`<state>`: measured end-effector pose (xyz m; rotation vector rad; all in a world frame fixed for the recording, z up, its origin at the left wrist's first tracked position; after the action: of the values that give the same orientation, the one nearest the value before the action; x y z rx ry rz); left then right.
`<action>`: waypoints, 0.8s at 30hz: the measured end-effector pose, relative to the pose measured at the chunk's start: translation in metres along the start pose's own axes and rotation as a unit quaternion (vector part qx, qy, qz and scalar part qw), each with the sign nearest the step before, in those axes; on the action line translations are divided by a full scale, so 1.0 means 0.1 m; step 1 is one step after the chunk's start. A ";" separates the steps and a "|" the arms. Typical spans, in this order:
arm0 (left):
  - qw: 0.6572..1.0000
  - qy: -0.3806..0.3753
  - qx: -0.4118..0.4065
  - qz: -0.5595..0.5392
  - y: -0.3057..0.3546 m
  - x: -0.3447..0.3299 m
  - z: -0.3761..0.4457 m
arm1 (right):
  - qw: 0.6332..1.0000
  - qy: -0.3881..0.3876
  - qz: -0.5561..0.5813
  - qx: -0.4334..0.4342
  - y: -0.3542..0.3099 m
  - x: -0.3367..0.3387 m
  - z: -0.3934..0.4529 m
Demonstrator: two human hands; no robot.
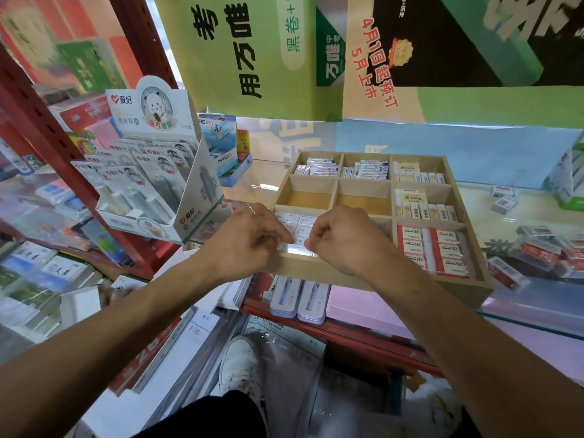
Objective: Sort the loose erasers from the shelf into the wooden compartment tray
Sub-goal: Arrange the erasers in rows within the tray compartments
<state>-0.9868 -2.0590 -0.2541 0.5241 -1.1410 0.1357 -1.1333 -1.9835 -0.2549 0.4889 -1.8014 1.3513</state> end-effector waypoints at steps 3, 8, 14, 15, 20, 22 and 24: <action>1.000 -0.023 0.000 -0.002 0.04 -0.03 0.06 | 1.000 -0.004 0.010 0.001 0.02 0.00 0.02; 0.993 -0.106 0.053 -0.019 0.13 -0.02 0.20 | 0.998 -0.043 0.055 -0.012 0.08 0.05 0.06; 0.984 -0.138 0.087 -0.071 0.10 0.02 0.23 | 0.992 -0.055 0.118 -0.007 0.17 0.15 0.05; 0.983 -0.129 0.092 -0.088 0.10 0.04 0.23 | 0.992 -0.048 0.120 -0.006 0.18 0.16 0.05; 0.973 -0.099 0.151 -0.146 0.04 0.19 0.25 | 0.990 -0.034 0.134 -0.008 0.22 0.18 0.04; 0.970 -0.109 0.172 -0.134 0.04 0.18 0.26 | 0.991 -0.034 0.129 -0.006 0.22 0.17 0.04; 0.971 -0.116 0.181 -0.108 0.04 0.14 0.27 | 0.992 -0.036 0.121 -0.004 0.22 0.16 0.04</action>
<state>-1.0052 -2.0702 -0.2316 1.0062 -1.2845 0.0943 -1.1602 -1.9768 -0.2561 0.3255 -1.9742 1.5059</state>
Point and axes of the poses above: each hand's wrist, its own z-axis towards the middle knuckle, its own x-axis out of the back of the hand, y = z × x, the point moved 4 cm from there along z, towards the middle knuckle, and after that the axes turned 10 degrees about -x, right-handed, at the moved point
